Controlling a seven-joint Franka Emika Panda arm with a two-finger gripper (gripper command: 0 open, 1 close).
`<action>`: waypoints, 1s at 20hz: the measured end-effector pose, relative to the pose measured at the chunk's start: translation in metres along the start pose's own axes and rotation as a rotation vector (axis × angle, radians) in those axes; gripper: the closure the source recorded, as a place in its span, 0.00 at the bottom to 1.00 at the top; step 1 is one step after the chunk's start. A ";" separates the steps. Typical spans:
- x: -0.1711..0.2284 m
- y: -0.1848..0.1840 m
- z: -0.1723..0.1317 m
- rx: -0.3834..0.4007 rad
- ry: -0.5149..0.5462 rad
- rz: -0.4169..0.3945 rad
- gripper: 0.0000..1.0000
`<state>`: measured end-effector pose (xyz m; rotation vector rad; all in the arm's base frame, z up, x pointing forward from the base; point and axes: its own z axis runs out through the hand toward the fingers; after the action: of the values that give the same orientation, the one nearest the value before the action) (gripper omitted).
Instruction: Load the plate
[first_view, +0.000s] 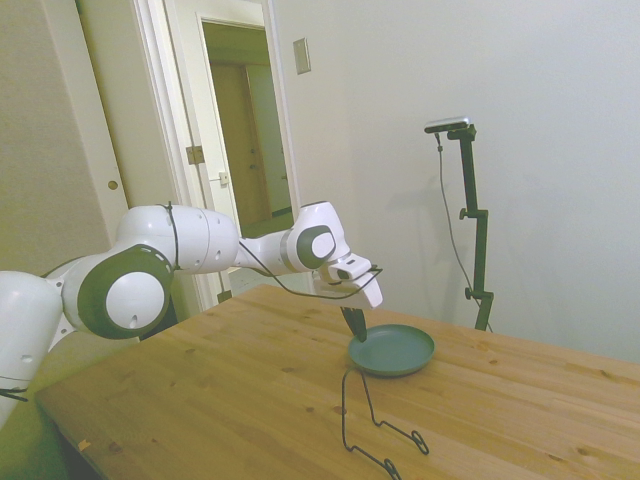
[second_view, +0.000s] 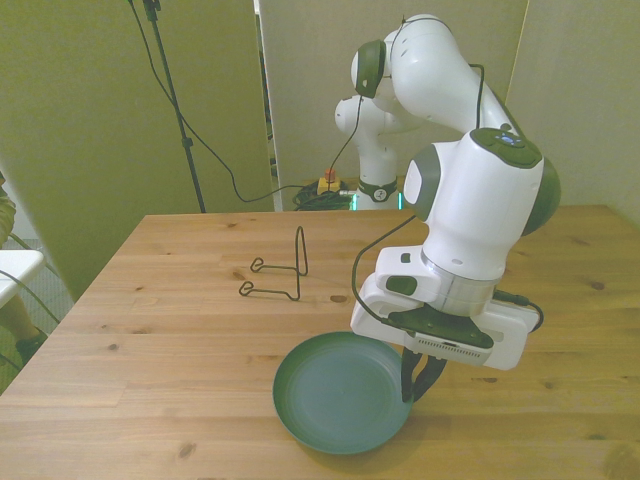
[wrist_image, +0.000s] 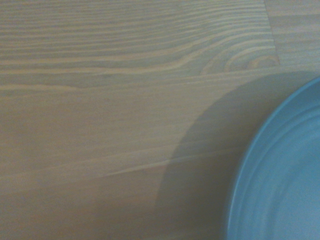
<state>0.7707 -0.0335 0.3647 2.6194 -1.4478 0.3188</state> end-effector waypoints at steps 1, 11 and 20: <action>0.000 0.000 0.000 -0.001 -0.001 0.000 1.00; 0.011 0.007 -0.031 0.041 -0.054 -0.011 1.00; 0.018 0.060 -0.143 0.201 -0.124 -0.065 1.00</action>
<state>0.7114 -0.0491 0.5082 2.8869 -1.4319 0.3154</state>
